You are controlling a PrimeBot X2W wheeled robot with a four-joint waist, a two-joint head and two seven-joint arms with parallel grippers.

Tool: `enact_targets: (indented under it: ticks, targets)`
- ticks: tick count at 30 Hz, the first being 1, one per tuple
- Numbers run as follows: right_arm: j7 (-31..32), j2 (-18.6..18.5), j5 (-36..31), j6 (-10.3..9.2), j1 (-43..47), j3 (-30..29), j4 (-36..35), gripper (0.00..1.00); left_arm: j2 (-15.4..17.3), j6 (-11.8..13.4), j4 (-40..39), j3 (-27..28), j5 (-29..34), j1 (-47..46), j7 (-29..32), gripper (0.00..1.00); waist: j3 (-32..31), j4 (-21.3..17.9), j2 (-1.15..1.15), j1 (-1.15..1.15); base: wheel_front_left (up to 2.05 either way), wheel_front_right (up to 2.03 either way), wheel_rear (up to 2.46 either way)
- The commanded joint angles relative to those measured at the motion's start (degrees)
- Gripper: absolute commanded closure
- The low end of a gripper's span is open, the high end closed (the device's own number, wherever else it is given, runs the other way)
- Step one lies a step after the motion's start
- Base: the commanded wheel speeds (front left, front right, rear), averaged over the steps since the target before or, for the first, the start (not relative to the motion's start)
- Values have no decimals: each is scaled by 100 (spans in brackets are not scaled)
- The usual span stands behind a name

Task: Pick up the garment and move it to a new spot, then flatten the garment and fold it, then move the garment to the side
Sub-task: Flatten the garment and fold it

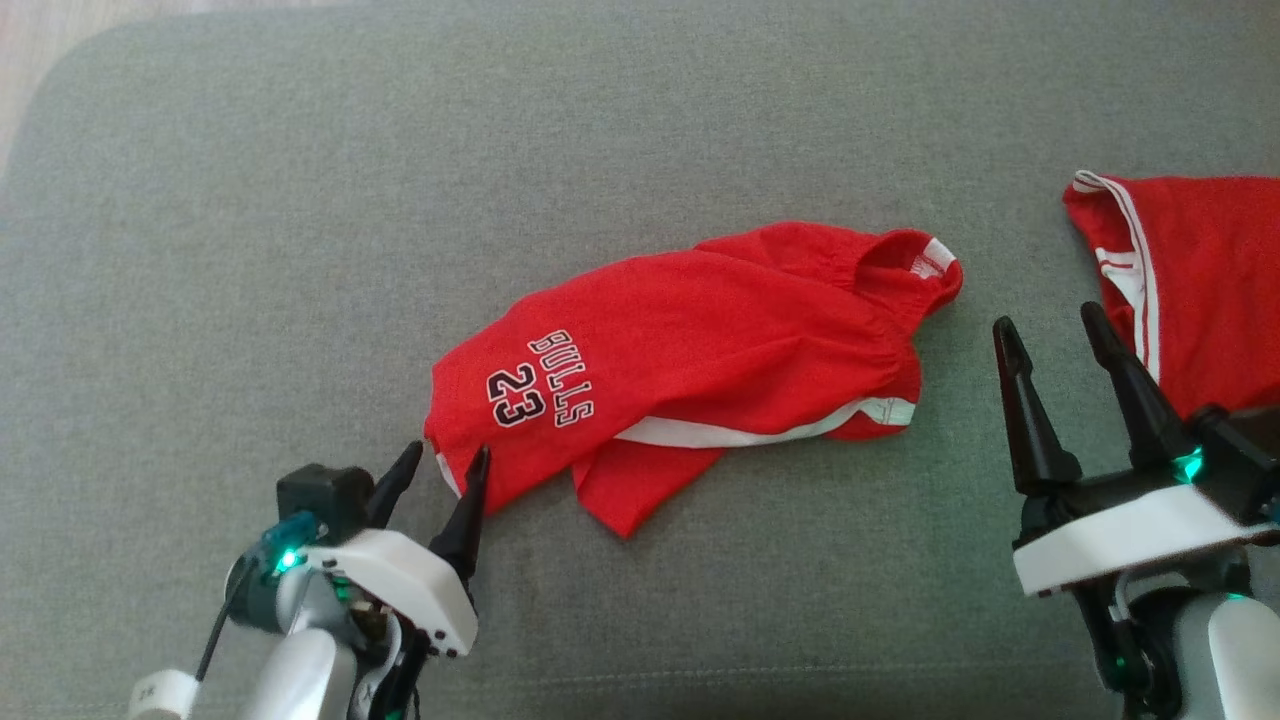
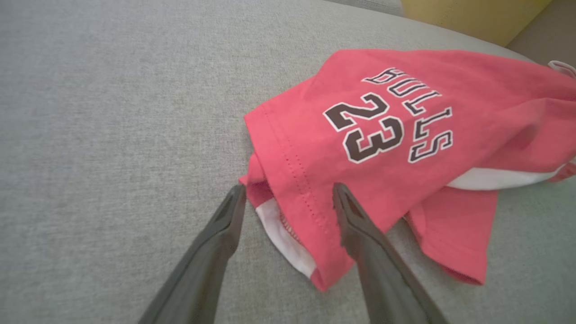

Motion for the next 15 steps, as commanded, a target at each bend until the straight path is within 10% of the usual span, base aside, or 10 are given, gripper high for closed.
enact_targets:
  ticks: [1,6,7,8,10,15]
  targets:
    - [-35,-17,-18,-5,-232,123,-186,0,29,-47,-129,146,-49,-238,-65,0,24,-6,0,0,0,0,0]
    - [-37,-5,-1,-5,-263,132,-183,0,54,-105,-50,117,-136,-364,-82,0,66,-21,0,0,0,0,0]
    - [-37,-4,-1,-5,-269,133,-183,0,62,-121,-35,105,-157,-382,-88,7,72,-25,0,0,0,0,0]
    - [-36,-2,0,-5,-273,133,-183,0,75,-133,-23,94,-166,-403,-101,59,77,-28,0,0,0,0,0]
    - [-35,1,3,-5,-280,133,-180,0,102,-150,-13,77,-171,-444,-158,100,84,-35,0,0,0,0,0]
    - [-31,16,18,-5,-260,102,-169,0,154,-144,-115,67,-157,-493,-284,100,90,-30,0,0,0,0,0]
